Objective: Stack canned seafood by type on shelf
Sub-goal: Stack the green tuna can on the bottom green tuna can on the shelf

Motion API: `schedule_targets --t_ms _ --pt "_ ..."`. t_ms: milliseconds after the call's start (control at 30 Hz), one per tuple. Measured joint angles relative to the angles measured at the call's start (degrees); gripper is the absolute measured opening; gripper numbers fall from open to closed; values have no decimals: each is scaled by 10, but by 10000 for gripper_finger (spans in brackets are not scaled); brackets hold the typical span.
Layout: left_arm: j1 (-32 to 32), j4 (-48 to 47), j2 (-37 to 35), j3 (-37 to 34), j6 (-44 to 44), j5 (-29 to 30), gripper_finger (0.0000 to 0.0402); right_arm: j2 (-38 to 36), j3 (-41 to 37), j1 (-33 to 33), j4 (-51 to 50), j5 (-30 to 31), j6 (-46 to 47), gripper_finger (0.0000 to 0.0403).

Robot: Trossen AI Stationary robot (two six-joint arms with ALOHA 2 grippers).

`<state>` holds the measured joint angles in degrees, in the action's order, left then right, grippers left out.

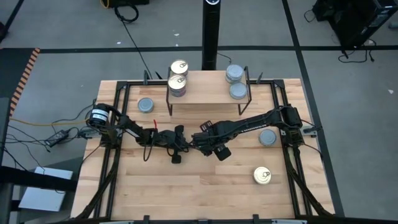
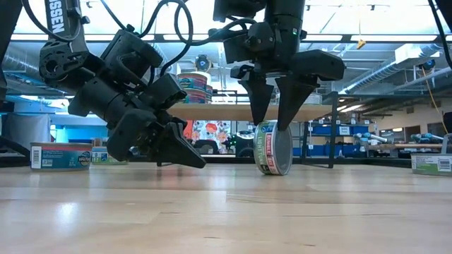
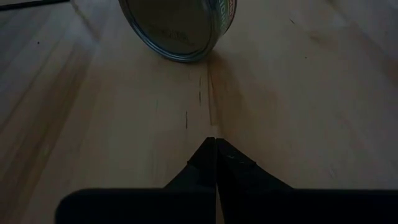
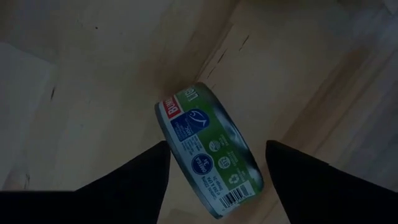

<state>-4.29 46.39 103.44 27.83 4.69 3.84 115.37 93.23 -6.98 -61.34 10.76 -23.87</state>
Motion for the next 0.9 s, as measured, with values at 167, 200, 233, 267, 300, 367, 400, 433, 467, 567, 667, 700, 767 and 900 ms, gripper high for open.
schedule_targets --t_ms 167,200,233,267,300,367,400,433,467,567,667,700,767,900 --pt "0 0 0 0 0 0 4 0 0 7 4 -10 -1 270" --pt "0 0 0 0 0 0 4 0 0 8 6 -10 -2 269" --pt "0 0 0 0 0 0 4 0 0 9 7 -12 -2 269" --pt "0 0 0 0 0 0 4 0 0 11 8 -15 -2 269" --pt "0 0 0 0 0 0 4 0 0 11 8 -16 -2 269" --pt "0 0 0 0 0 0 4 0 0 12 8 -19 -2 269" --pt "0 0 0 0 0 0 4 0 0 12 8 -19 -2 268" --pt "0 0 0 0 0 0 4 0 0 12 8 -20 -1 267" --pt "0 0 0 0 0 0 4 0 0 12 8 -23 -1 265" --pt "0 0 0 0 0 0 4 0 0 12 8 -36 -1 255" --pt "0 0 0 0 -1 0 4 5 0 13 8 -40 -2 243" --pt "0 -1 0 0 -2 0 4 7 0 14 5 -41 -1 239" --pt "0 -2 0 0 -2 0 4 17 0 15 1 -48 1 229" --pt "0 -7 0 0 -2 0 4 30 0 15 -6 -49 1 205"
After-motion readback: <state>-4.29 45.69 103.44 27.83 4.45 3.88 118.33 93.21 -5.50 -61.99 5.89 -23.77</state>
